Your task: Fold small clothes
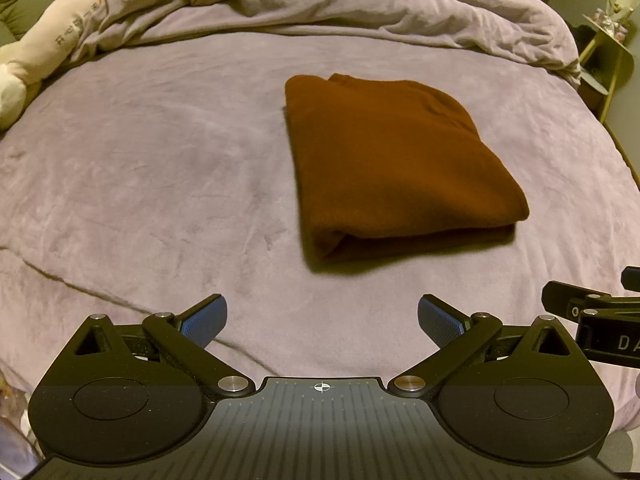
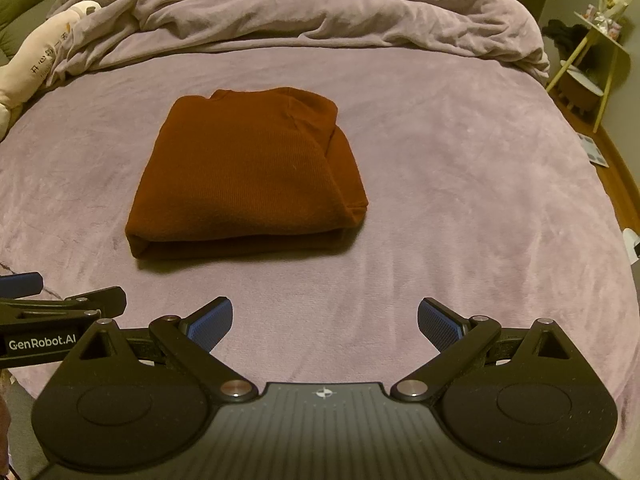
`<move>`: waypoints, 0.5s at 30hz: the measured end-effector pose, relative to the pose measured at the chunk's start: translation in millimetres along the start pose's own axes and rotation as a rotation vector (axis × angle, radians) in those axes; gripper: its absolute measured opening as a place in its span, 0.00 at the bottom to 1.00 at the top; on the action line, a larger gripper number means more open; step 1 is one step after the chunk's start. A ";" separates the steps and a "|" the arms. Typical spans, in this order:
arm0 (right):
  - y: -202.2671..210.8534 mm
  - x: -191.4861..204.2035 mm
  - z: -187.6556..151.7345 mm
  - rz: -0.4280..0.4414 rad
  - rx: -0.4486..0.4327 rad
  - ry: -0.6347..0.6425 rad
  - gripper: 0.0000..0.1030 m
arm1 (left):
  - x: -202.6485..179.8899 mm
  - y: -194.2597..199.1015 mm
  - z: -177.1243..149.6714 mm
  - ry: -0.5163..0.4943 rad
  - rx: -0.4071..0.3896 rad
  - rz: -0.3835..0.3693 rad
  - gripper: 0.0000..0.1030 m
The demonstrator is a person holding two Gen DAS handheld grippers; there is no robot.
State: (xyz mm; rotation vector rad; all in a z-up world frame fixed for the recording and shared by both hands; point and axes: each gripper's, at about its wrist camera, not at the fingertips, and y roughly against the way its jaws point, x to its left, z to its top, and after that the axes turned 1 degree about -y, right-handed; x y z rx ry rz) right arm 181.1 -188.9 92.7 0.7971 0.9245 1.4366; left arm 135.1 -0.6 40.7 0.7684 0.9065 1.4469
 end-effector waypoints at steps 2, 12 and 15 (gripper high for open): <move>-0.1 -0.1 0.2 0.000 0.000 0.001 0.96 | 0.0 0.2 0.0 -0.002 -0.001 0.001 1.00; 1.5 -1.5 0.3 -0.001 -0.002 -0.004 0.96 | -0.3 0.2 -0.5 -0.001 -0.002 -0.001 1.00; 1.7 -2.4 0.0 -0.001 -0.003 -0.003 0.96 | -0.3 0.5 -0.7 -0.002 -0.004 -0.002 1.00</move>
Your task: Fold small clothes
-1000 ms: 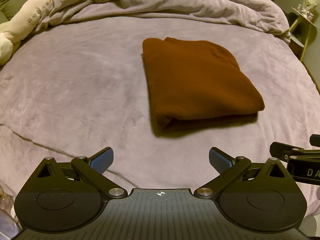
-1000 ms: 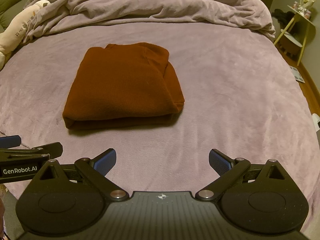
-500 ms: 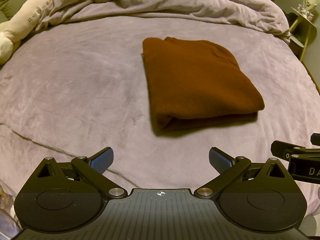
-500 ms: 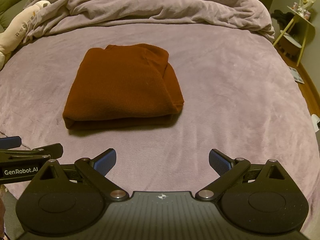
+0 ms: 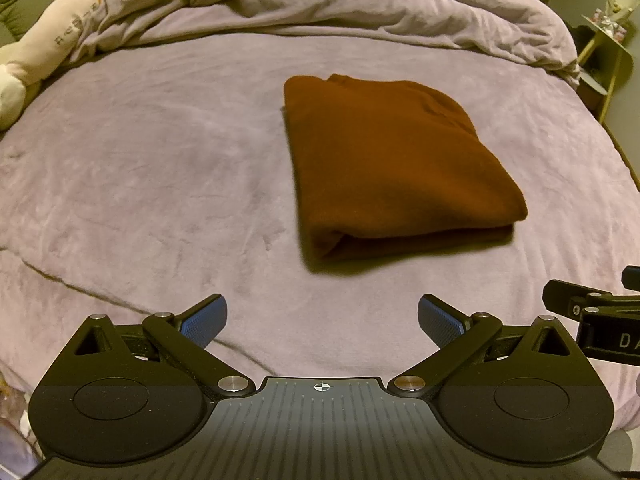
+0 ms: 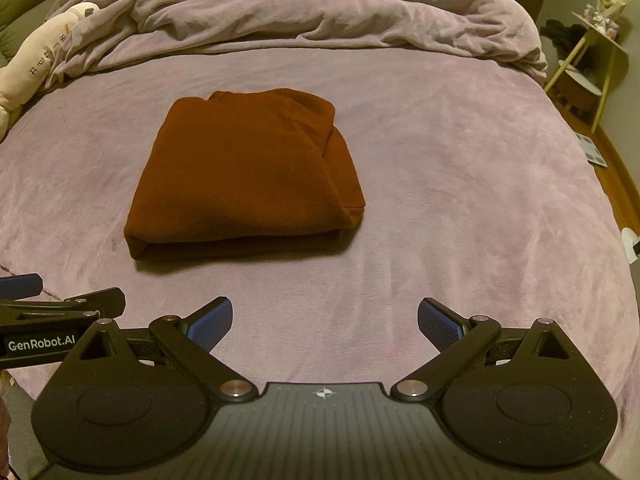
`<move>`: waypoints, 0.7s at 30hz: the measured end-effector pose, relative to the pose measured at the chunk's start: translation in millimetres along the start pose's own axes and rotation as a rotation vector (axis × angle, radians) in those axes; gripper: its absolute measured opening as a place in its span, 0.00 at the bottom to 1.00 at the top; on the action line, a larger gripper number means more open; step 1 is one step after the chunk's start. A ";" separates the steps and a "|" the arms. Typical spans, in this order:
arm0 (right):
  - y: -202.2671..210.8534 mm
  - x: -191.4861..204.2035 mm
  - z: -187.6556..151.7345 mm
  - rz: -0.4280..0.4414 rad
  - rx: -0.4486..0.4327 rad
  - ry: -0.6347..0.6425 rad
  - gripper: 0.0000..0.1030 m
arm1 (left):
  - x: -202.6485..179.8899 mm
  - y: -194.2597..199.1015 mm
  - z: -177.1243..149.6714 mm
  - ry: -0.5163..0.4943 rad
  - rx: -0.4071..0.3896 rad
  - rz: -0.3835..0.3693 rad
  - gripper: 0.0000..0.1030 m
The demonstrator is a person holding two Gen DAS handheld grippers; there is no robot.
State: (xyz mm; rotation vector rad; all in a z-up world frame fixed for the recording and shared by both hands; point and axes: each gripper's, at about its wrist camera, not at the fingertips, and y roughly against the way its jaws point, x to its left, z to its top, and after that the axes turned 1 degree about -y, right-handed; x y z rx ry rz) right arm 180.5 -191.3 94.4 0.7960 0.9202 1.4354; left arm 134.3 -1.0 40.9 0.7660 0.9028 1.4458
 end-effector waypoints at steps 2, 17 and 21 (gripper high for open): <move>0.5 -0.5 -0.5 -0.001 -0.002 0.000 0.96 | 0.1 -0.3 0.2 0.000 0.001 0.000 1.00; 2.2 -1.4 -0.6 -0.002 -0.005 0.006 0.96 | -2.4 3.0 -0.3 -0.001 -0.005 -0.002 1.00; 2.6 -1.1 -0.7 -0.005 -0.005 0.008 0.96 | -2.1 2.9 0.1 -0.003 -0.006 -0.004 1.00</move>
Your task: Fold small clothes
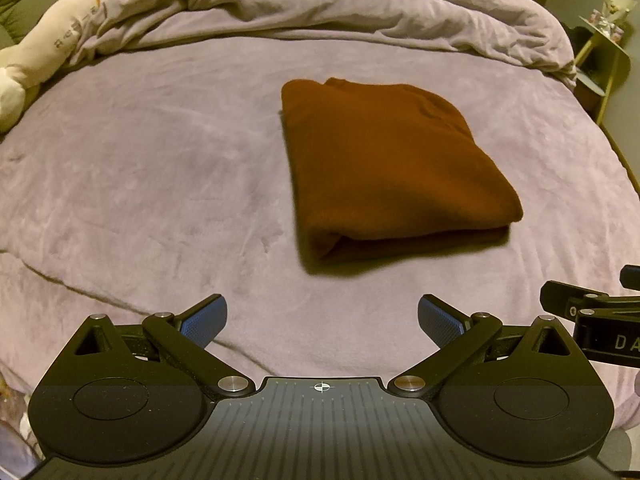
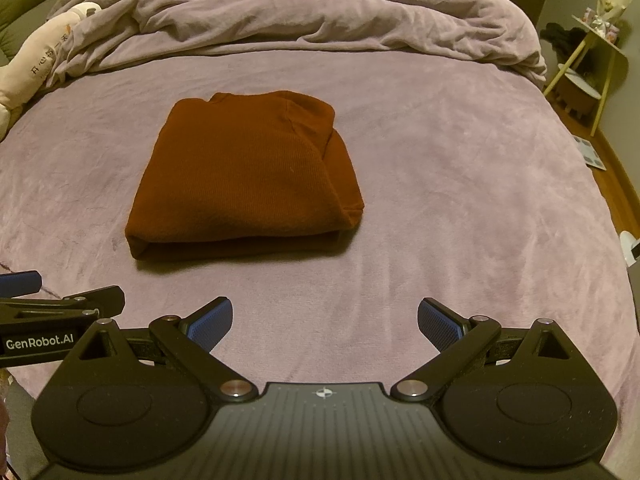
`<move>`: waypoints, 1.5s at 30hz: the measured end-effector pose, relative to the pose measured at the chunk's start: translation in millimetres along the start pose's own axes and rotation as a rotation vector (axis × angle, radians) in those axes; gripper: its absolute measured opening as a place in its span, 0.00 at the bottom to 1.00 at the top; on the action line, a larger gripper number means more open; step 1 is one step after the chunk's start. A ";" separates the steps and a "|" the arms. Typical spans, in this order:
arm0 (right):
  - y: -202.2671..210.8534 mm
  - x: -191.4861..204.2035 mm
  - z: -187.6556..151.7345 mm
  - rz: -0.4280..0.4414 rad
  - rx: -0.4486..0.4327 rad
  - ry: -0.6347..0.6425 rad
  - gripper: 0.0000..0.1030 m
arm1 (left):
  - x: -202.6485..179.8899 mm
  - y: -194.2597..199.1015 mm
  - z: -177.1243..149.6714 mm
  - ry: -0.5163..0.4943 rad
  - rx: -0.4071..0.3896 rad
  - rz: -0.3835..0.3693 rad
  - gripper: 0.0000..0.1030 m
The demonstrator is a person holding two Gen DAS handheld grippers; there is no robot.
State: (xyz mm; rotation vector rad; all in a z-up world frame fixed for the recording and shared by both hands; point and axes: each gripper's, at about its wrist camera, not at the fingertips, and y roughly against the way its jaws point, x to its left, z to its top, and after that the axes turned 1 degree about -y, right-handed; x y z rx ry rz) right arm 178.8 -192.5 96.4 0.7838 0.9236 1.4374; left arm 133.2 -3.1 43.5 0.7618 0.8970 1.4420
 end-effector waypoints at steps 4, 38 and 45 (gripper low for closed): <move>1.4 0.6 0.1 -0.001 -0.001 0.001 0.96 | 0.7 0.5 0.2 0.000 0.000 -0.005 1.00; 3.8 -0.4 1.2 -0.007 -0.007 0.007 0.96 | -2.3 2.8 0.2 -0.004 -0.001 -0.003 1.00; 3.3 -0.7 1.1 -0.009 -0.006 0.007 0.96 | -5.0 3.1 -0.1 -0.009 -0.008 0.009 1.00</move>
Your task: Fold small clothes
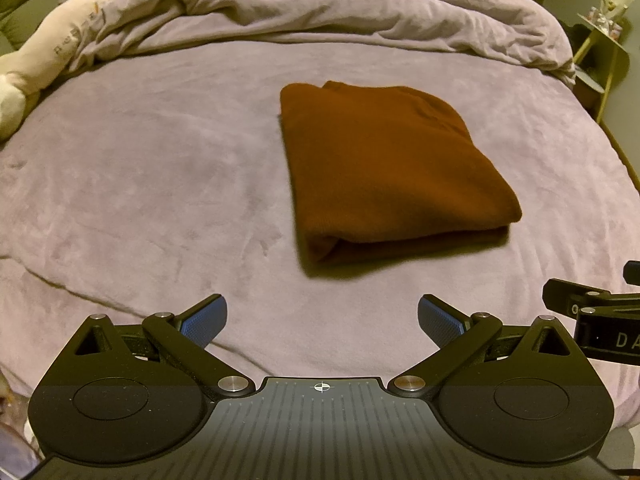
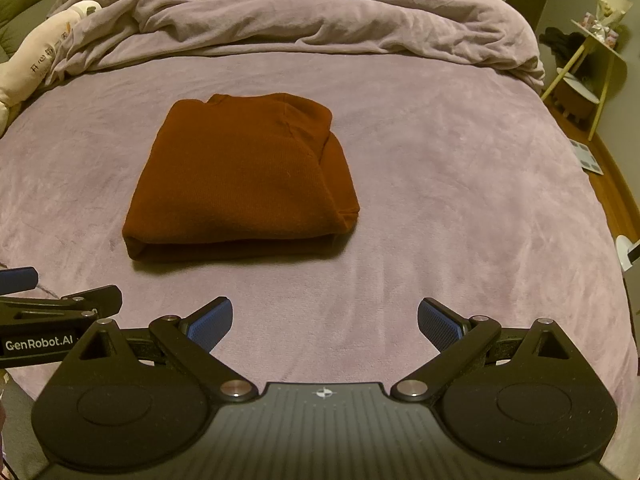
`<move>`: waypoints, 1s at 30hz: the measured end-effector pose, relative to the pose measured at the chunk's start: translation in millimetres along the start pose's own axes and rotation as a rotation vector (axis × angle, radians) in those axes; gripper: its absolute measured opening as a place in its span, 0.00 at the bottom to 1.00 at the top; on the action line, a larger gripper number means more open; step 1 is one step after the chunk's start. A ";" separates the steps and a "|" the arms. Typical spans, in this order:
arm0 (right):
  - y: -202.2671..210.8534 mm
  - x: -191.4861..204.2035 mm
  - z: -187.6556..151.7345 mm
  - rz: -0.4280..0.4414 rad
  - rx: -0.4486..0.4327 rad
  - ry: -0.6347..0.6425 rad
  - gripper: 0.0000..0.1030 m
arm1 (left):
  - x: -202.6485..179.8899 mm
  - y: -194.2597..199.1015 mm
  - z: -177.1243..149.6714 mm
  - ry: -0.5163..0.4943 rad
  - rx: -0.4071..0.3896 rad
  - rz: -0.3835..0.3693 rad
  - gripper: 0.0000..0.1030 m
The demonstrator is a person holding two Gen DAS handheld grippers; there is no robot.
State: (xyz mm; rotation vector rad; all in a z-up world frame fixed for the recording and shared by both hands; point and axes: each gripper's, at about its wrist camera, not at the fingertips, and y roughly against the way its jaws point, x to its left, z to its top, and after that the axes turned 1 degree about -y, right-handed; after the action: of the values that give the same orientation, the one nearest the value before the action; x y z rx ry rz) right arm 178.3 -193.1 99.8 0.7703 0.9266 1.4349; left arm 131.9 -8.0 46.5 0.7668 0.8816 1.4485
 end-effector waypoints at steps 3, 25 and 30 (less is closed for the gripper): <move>-0.3 0.5 0.1 -0.001 0.000 0.001 0.96 | 0.4 -0.5 -0.6 0.002 -0.002 0.002 1.00; -1.3 0.5 -1.0 -0.003 0.001 0.001 0.96 | -1.6 0.1 -3.1 -0.042 -0.014 0.019 1.00; -2.1 0.2 -1.6 -0.005 0.003 0.002 0.96 | -1.4 -0.4 -3.3 -0.048 -0.013 0.022 1.00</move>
State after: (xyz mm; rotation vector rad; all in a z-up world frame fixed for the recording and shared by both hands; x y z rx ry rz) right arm 177.8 -193.0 97.2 0.7680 0.9325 1.4303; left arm 129.4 -9.6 44.6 0.8012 0.8288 1.4475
